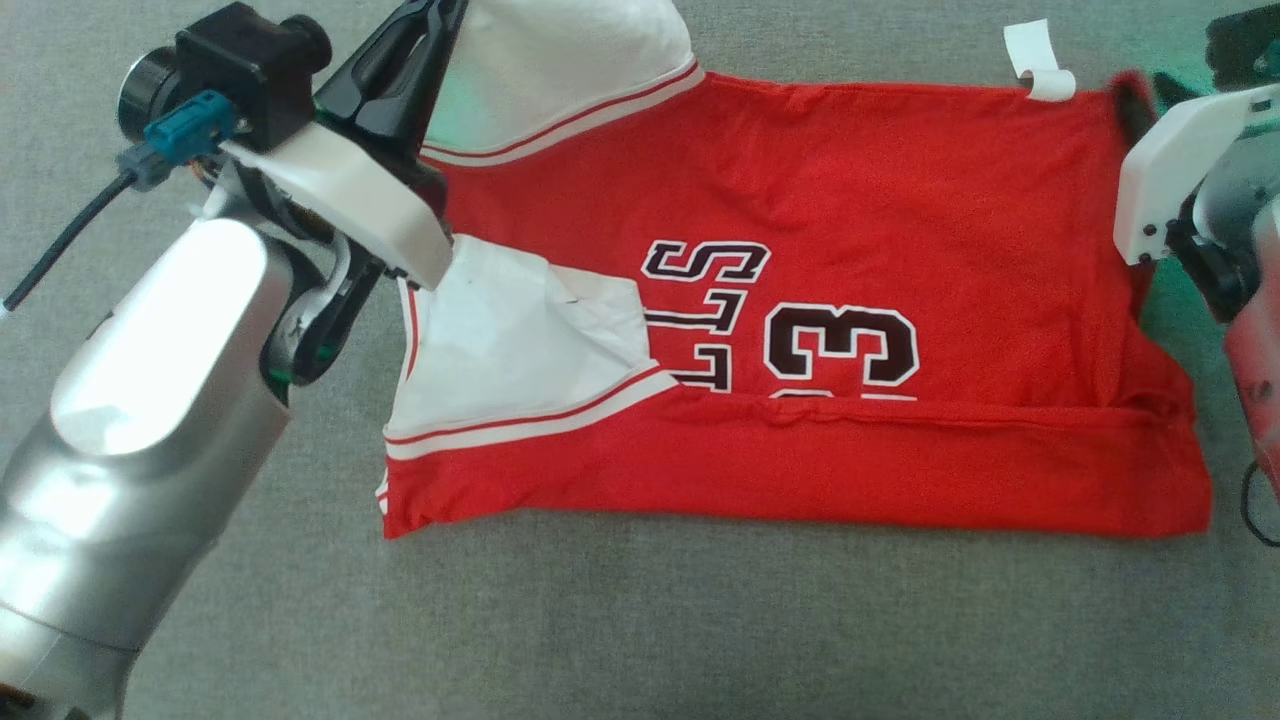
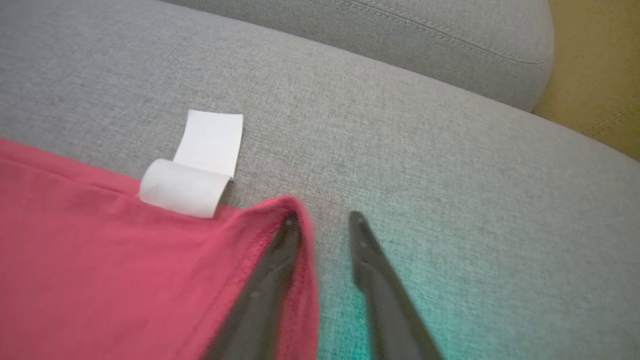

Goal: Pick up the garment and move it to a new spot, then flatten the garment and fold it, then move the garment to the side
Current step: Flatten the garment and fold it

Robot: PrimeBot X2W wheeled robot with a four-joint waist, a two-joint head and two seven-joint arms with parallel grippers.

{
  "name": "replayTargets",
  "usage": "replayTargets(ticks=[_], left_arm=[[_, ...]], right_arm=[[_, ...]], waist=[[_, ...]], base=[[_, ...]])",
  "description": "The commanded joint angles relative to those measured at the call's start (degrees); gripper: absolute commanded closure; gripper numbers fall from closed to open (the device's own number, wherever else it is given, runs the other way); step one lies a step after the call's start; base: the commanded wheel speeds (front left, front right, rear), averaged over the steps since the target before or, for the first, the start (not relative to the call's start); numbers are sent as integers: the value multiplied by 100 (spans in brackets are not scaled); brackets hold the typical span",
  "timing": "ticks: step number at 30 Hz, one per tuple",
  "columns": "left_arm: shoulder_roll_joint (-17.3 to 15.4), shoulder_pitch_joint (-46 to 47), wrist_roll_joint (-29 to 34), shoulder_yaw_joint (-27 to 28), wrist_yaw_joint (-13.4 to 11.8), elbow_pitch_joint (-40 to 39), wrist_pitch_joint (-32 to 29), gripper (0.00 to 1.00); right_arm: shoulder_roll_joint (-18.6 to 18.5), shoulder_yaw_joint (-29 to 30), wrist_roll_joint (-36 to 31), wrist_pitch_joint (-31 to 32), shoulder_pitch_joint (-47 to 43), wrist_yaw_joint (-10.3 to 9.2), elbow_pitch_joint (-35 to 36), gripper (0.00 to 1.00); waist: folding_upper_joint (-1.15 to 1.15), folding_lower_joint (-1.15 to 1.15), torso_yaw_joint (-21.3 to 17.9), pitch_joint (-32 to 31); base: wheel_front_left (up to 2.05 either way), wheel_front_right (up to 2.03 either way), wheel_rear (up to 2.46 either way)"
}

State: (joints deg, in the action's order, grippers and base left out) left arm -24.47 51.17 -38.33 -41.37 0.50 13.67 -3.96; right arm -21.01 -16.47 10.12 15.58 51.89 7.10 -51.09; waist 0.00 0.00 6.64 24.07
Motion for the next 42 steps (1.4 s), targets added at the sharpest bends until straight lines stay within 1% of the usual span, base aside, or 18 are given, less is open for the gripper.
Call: replayTargets(ticks=[1, 8, 12, 16, 20, 25, 27, 29, 30, 35, 39, 42], left_arm=[[-235, 266, -41, 261, -43, -120, 2, 100], [-455, 334, -99, 529, -196, 344, 138, 100], [-518, 551, -124, 697, -208, 729, 284, 100], [-548, 961, 66, 728, -167, 1185, 523, 100], [-451, 1459, 236, 709, -50, 1686, 810, 100], [-261, 2054, 447, 690, 45, 2344, 1335, 100], [-165, 2190, 486, 671, 91, 2596, 1496, 100], [-68, 2236, 504, 609, 194, 2805, 1576, 100], [-68, 2236, 504, 609, 194, 2805, 1576, 100], [24, 2049, 449, 535, 375, 3070, 1721, 100], [0, 1693, 370, 396, 514, 3034, 1706, 100], [-99, 1413, 279, 285, 585, 2878, 1562, 100]], right_arm=[[-61, -104, 75, -88, 47, 39, 20, 100], [92, 230, 757, -873, 373, 39, -25, 100], [237, 323, 1410, -1133, 531, 39, 124, 100], [248, 224, 1864, -1355, 676, 39, 350, 100], [258, 94, 2292, -1620, 805, 39, 560, 100], [256, -32, 2649, -1966, 994, 39, 589, 100], [256, -129, 2768, -2026, 1020, 39, 551, 100], [245, -261, 2902, -2050, 1003, 39, 537, 100], [245, -261, 2902, -2050, 1003, 39, 537, 100], [52, -630, 3383, -2032, 761, 39, 663, 100], [-287, -985, 3765, -1938, 415, 39, 863, 100], [-562, -1222, 4020, -1875, 150, 39, 982, 100]], waist=[[0, 0, -14, -7], [0, 0, -179, -52], [0, 0, -284, -34], [0, 0, -381, 24], [0, 0, -454, 93], [0, 0, -505, 157], [0, 0, -511, 148], [0, 0, -503, 119], [0, 0, -503, 119], [0, 0, -420, -43], [0, 0, -307, -232], [0, 0, -234, -395]], base=[[0, 0, 0], [0, 0, 0], [0, 0, 0], [0, 0, 0], [0, 0, 0], [0, 0, 0], [0, 0, 0], [0, 0, 0], [0, 0, 0], [0, 0, 0], [0, 0, 0], [0, 0, 0]])
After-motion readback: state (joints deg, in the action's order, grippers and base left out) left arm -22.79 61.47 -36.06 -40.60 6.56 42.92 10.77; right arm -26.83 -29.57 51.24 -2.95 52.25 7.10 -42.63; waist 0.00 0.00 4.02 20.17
